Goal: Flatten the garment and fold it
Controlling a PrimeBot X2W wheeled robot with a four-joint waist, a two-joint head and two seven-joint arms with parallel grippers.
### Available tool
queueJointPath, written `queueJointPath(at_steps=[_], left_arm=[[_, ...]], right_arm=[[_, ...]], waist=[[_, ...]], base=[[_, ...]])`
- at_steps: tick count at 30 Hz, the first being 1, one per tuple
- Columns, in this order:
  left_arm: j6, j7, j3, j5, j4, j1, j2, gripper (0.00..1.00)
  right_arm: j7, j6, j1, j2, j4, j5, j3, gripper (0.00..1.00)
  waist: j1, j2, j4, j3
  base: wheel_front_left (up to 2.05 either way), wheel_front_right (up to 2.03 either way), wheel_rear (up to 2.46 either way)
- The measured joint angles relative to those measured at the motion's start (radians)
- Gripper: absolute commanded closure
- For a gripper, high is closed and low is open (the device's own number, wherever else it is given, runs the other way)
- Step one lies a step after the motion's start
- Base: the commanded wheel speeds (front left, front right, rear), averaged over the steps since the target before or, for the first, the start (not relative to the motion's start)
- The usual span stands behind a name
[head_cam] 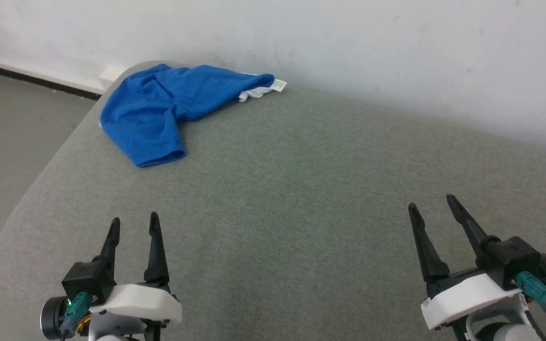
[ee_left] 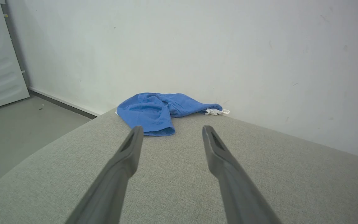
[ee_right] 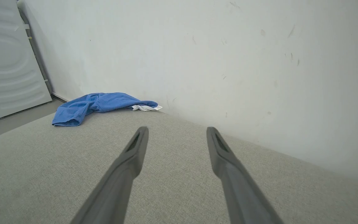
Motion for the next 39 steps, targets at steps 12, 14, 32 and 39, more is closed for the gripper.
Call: queueJointPath(at_steps=[12,14,32,39], left_arm=[[0.018,-0.023,-0.010,-0.006,0.011,0.000,0.000,0.00],[0.018,-0.030,-0.010,-0.011,0.010,0.000,0.000,0.00],[-0.036,-0.067,0.111,-0.056,-0.070,-0.398,0.006,0.00],[-0.057,-0.028,0.159,-0.096,0.091,-0.729,0.099,0.00]], right_arm=[[-0.002,0.000,0.000,0.000,-0.019,0.008,-0.003,0.00],[-0.002,0.000,0.000,0.000,-0.023,0.010,-0.004,0.00],[0.062,0.000,-0.097,-0.087,-0.144,0.028,0.007,0.00],[0.077,0.000,-0.157,-0.144,-0.185,0.058,0.012,0.00]], waist=[[-0.0001,0.0000,0.069,0.016],[0.0000,0.0000,0.074,0.023],[0.0001,0.0000,0.059,0.198],[0.0002,0.0000,0.024,0.319]], base=[[0.00,0.00,0.00],[0.00,0.00,0.00],[0.00,0.00,0.00],[0.00,0.00,0.00]])
